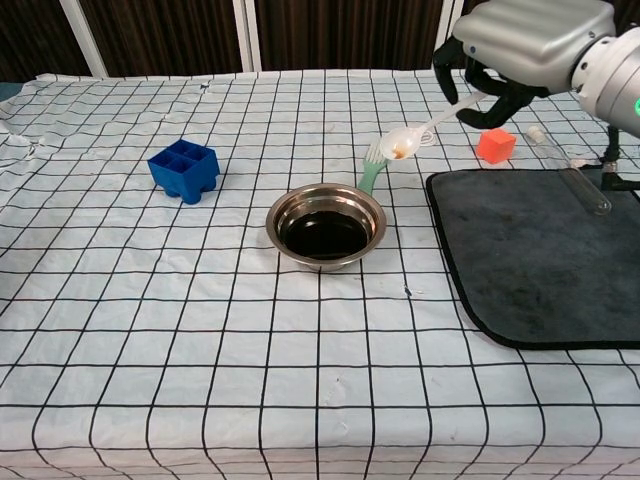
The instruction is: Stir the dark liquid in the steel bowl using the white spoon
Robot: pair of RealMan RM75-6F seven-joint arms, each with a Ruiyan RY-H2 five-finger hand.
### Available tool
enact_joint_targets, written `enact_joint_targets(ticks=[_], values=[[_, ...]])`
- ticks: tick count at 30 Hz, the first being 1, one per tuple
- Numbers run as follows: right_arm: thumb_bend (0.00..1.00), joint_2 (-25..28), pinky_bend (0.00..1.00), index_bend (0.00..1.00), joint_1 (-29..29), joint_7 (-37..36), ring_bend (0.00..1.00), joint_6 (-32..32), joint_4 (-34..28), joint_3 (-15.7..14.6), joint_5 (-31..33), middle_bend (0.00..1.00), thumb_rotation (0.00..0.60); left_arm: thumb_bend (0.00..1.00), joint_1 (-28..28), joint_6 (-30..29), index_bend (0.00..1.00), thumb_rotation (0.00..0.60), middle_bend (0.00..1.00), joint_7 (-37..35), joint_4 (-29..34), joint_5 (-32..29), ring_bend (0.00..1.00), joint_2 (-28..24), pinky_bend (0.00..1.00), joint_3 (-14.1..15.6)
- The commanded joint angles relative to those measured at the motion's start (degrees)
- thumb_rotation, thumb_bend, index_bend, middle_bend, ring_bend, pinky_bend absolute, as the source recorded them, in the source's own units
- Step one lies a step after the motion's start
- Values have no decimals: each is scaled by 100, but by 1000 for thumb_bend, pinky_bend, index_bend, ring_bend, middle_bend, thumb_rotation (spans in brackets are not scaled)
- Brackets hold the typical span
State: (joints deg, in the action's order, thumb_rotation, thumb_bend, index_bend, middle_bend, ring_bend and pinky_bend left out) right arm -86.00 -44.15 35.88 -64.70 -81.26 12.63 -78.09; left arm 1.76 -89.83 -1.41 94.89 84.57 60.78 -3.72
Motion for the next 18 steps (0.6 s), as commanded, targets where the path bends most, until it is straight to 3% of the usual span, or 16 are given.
enact_joint_targets(ticks=[1, 10, 18], values=[[403, -347, 1000, 610, -176, 45, 1000, -232, 400, -50, -393, 871, 600, 220, -20, -35, 96, 600, 8, 23, -10, -78, 0, 10, 18, -47], [403, -953, 1000, 622, -541, -276, 1000, -957, 1661, -174, -1516, 879, 600, 221, -5, 35, 96, 600, 8, 99, -30, -273, 0, 41, 18, -123], [402, -1247, 1000, 635, -584, -680, 1000, -1297, 2315, -498, -2055, 880, 600, 220, 7, 77, 96, 600, 8, 240, -23, -421, 0, 88, 18, -177]])
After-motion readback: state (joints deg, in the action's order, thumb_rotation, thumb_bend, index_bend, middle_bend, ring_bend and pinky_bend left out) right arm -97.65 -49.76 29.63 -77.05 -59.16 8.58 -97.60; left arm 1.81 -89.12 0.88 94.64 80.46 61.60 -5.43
